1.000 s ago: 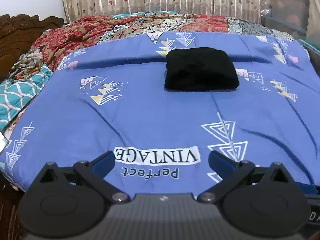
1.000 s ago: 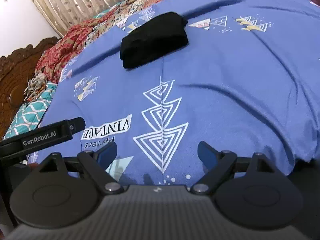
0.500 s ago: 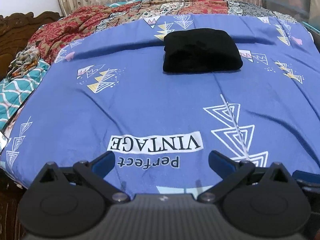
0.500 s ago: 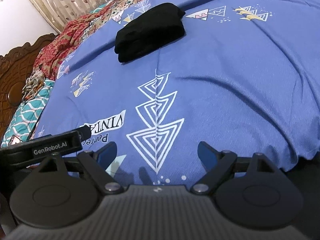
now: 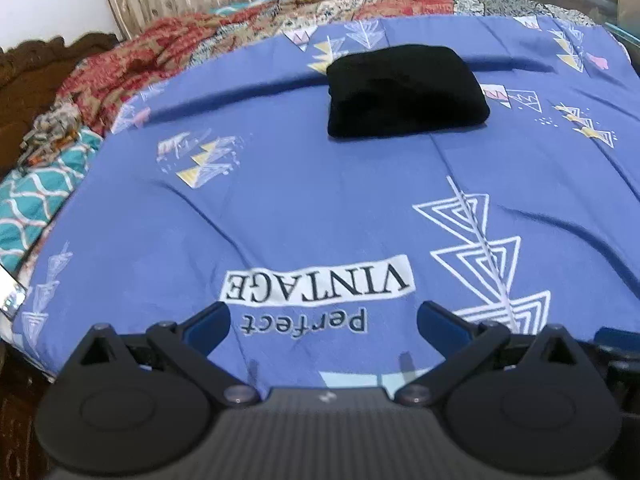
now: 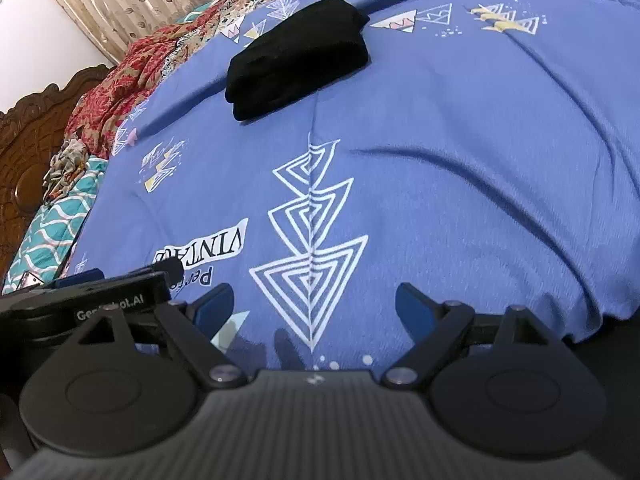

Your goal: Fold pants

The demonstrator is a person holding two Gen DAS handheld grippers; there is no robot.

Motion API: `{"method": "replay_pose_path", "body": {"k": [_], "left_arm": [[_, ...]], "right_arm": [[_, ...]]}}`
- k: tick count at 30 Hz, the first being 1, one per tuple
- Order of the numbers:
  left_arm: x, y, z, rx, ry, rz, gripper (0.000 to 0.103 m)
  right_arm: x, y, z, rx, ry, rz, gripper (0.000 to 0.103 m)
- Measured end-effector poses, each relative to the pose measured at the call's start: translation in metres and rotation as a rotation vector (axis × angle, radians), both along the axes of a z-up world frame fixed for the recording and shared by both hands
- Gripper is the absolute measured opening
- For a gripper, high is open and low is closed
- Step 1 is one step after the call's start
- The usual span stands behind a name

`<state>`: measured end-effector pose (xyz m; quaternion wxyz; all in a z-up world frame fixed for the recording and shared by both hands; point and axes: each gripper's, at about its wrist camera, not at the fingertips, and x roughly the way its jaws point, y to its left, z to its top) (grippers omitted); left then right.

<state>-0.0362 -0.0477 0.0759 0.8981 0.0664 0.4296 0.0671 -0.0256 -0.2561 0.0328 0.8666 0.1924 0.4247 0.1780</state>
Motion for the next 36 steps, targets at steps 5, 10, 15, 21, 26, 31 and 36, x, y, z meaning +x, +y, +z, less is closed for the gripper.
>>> {"method": "replay_pose_path", "body": {"k": [5, 10, 15, 21, 26, 31, 36], "left_arm": [[-0.001, 0.004, -0.002, -0.068, 0.020, -0.010, 0.103], [-0.003, 0.010, -0.005, -0.161, 0.034, -0.006, 0.103], [0.001, 0.016, -0.020, -0.186, 0.093, 0.034, 0.103], [0.001, 0.025, -0.040, -0.201, 0.168, 0.070, 0.103], [0.003, 0.029, -0.053, -0.203, 0.209, 0.072, 0.103], [0.005, 0.033, -0.058, -0.225, 0.224, 0.071, 0.103], [0.005, 0.036, -0.059, -0.234, 0.221, 0.067, 0.103]], "right_arm": [[-0.001, 0.002, 0.004, -0.028, -0.028, -0.012, 0.090], [-0.003, 0.006, 0.010, -0.066, -0.069, -0.022, 0.090], [-0.005, 0.012, 0.010, -0.096, -0.074, -0.027, 0.093], [-0.001, 0.019, 0.002, -0.131, -0.016, -0.030, 0.093], [-0.009, 0.023, 0.005, -0.147, -0.040, -0.048, 0.096], [-0.012, 0.022, 0.008, -0.139, -0.065, -0.062, 0.096], [-0.016, 0.024, 0.011, -0.128, -0.094, -0.057, 0.097]]}}
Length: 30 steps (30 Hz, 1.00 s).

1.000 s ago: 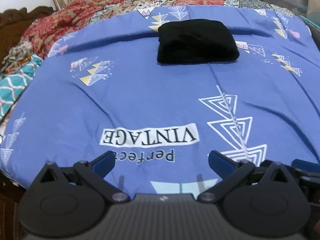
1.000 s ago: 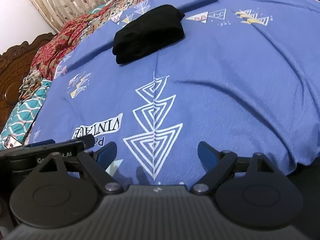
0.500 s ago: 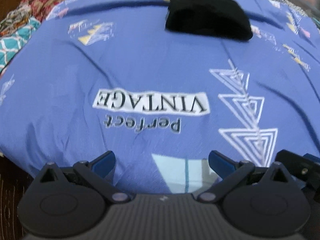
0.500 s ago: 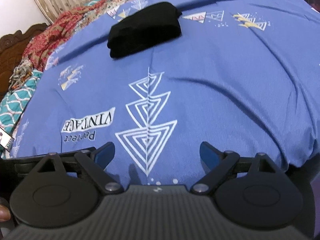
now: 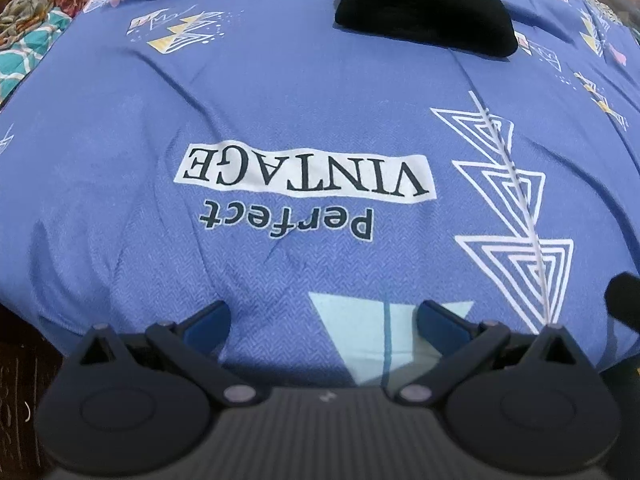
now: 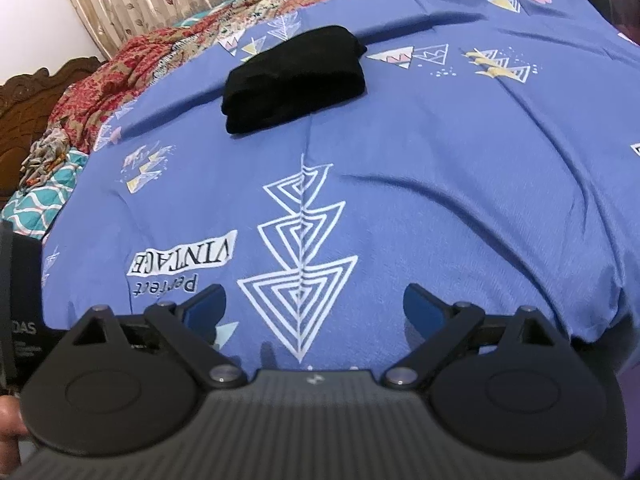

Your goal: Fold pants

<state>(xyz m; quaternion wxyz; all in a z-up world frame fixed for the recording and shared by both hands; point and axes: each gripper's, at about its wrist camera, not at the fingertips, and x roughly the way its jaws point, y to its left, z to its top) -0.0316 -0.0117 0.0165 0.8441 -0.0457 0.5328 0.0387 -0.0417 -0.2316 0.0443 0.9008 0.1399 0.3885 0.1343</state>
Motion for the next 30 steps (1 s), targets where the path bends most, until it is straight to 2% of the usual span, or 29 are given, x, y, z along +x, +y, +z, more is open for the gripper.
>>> {"method": "replay_pose_path", "body": {"k": [4, 6, 8, 12, 16, 20, 23, 30], "left_arm": [[-0.002, 0.000, 0.003, -0.008, 0.024, -0.008, 0.103], [-0.003, 0.008, 0.010, -0.062, 0.034, 0.021, 0.103], [-0.007, 0.014, 0.019, -0.086, 0.007, 0.042, 0.103], [-0.019, 0.018, 0.047, -0.074, -0.098, 0.044, 0.103], [-0.026, 0.012, 0.070, -0.059, -0.183, 0.005, 0.103], [-0.031, 0.002, 0.079, -0.022, -0.229, -0.039, 0.103], [-0.029, -0.005, 0.075, 0.007, -0.229, -0.059, 0.103], [-0.033, -0.010, 0.072, 0.013, -0.217, -0.063, 0.103]], "right_arm": [[-0.007, 0.002, 0.007, 0.023, -0.054, 0.021, 0.097], [-0.011, 0.003, 0.013, 0.012, -0.094, 0.021, 0.097], [-0.014, 0.000, 0.020, 0.005, -0.142, 0.003, 0.097], [-0.016, -0.008, 0.030, -0.017, -0.209, -0.050, 0.097], [-0.015, -0.012, 0.034, -0.026, -0.225, -0.075, 0.097], [-0.014, -0.013, 0.034, -0.024, -0.227, -0.084, 0.097], [-0.015, -0.012, 0.032, -0.021, -0.207, -0.089, 0.097], [-0.015, -0.010, 0.028, -0.013, -0.178, -0.084, 0.097]]}}
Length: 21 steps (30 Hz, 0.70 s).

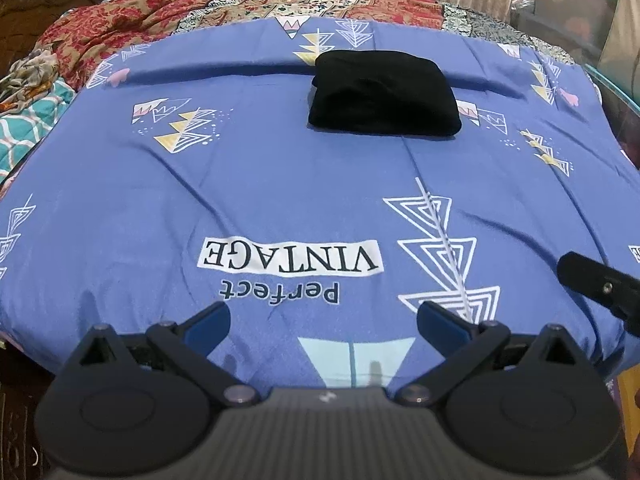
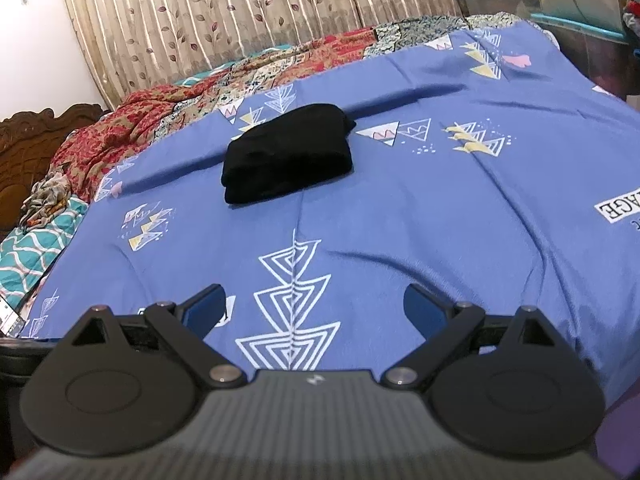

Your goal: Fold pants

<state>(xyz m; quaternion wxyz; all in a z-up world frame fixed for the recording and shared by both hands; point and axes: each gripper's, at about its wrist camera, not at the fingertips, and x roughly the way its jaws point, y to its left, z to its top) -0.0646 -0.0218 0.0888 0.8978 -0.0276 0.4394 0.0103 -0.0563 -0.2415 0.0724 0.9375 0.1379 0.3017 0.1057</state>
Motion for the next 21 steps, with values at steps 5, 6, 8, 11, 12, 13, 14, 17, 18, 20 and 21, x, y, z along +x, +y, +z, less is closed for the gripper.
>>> {"method": "replay_pose_path", "body": {"k": [5, 6, 8, 11, 12, 13, 14, 17, 18, 20, 21], "left_arm": [[0.0003, 0.0009, -0.0028, 0.004, 0.010, 0.011, 0.103], [0.0002, 0.0013, -0.0036, 0.004, 0.014, 0.013, 0.103], [0.0007, 0.0016, -0.0052, 0.008, 0.019, 0.015, 0.103], [0.0013, 0.0021, -0.0068, 0.020, 0.020, 0.014, 0.103], [0.0012, 0.0019, -0.0071, 0.024, 0.020, 0.014, 0.103], [0.0011, 0.0019, -0.0071, 0.028, 0.019, 0.014, 0.103], [0.0012, 0.0020, -0.0074, 0.030, 0.019, 0.015, 0.103], [0.0016, 0.0024, -0.0081, 0.042, 0.020, 0.020, 0.103], [0.0020, 0.0026, -0.0086, 0.046, 0.022, 0.023, 0.103], [0.0025, 0.0035, -0.0094, 0.052, 0.024, 0.026, 0.103], [0.0026, 0.0034, -0.0097, 0.056, 0.025, 0.027, 0.103]], "right_arm": [[-0.0011, 0.0013, -0.0019, 0.002, 0.011, 0.013, 0.097], [-0.0016, 0.0017, -0.0022, 0.003, 0.013, 0.014, 0.097], [-0.0017, 0.0004, -0.0027, 0.006, 0.017, 0.014, 0.097], [-0.0009, -0.0011, -0.0034, 0.011, 0.023, 0.013, 0.097], [-0.0009, -0.0011, -0.0036, 0.013, 0.025, 0.013, 0.097], [0.0001, -0.0018, -0.0039, 0.014, 0.028, 0.015, 0.097], [0.0009, -0.0023, -0.0042, 0.015, 0.030, 0.017, 0.097], [0.0018, -0.0026, -0.0052, 0.018, 0.038, 0.020, 0.097], [0.0022, -0.0030, -0.0055, 0.019, 0.040, 0.020, 0.097], [0.0029, -0.0037, -0.0059, 0.021, 0.044, 0.021, 0.097], [0.0030, -0.0037, -0.0061, 0.022, 0.046, 0.021, 0.097]]}}
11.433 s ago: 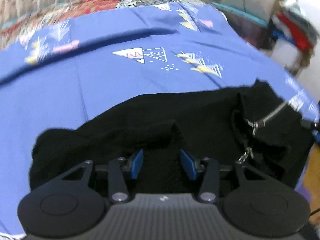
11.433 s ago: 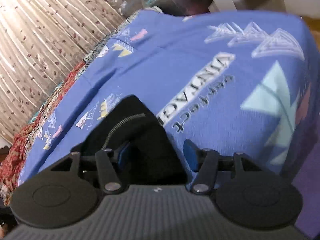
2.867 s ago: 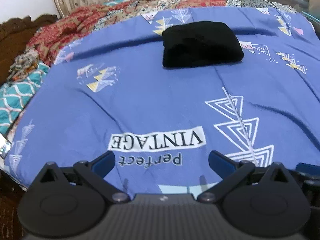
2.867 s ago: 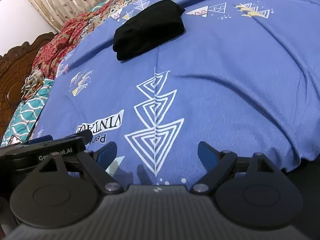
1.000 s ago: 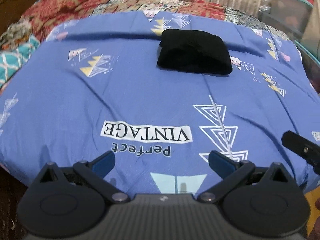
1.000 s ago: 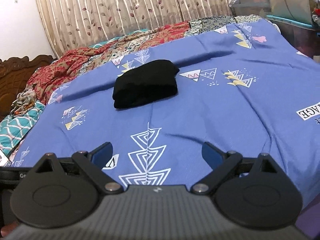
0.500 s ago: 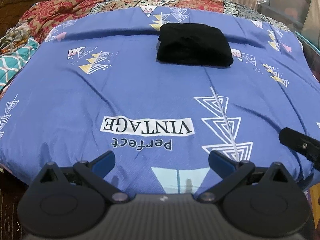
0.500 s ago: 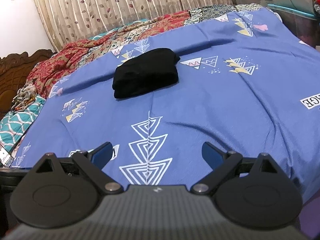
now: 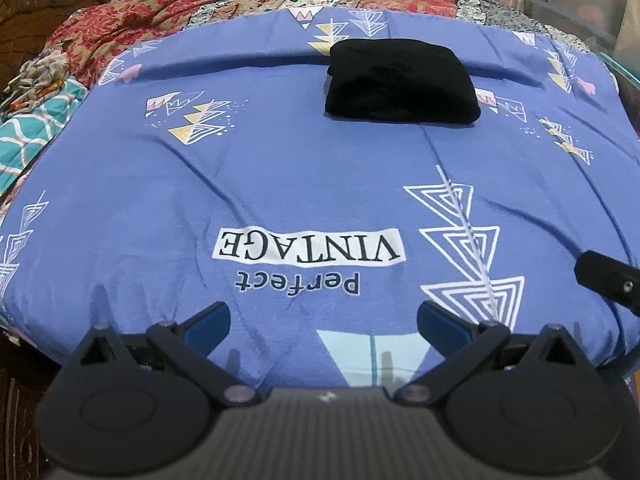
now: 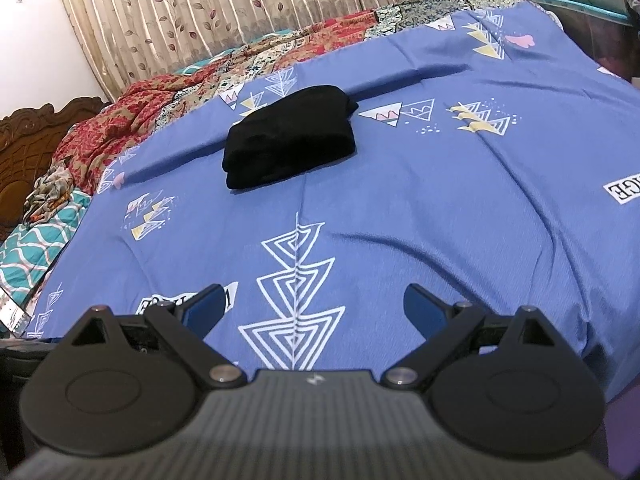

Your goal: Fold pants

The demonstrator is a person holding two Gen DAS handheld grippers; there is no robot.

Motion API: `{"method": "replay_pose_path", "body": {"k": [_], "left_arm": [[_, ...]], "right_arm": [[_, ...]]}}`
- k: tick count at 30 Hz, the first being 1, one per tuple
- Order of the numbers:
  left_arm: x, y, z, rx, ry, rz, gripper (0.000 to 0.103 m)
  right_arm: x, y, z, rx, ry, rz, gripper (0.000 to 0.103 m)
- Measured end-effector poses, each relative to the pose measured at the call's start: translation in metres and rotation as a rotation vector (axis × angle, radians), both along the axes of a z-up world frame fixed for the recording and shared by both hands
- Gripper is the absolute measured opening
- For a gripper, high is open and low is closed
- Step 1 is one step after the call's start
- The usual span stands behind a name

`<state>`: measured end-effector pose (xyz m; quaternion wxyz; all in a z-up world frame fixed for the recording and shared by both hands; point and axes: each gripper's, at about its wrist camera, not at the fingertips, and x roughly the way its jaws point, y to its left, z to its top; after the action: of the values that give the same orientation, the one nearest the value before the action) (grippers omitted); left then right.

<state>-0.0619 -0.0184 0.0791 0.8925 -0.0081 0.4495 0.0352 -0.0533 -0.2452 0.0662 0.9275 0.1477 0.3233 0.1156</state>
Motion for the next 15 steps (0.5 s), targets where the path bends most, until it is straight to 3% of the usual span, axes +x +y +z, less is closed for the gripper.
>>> {"method": "replay_pose_path", "body": {"k": [15], "left_arm": [[0.0013, -0.0014, -0.0021, 0.041, -0.008, -0.006, 0.103]], "right_arm": [[0.0033, -0.0028, -0.0028, 0.006, 0.014, 0.003, 0.097]]}}
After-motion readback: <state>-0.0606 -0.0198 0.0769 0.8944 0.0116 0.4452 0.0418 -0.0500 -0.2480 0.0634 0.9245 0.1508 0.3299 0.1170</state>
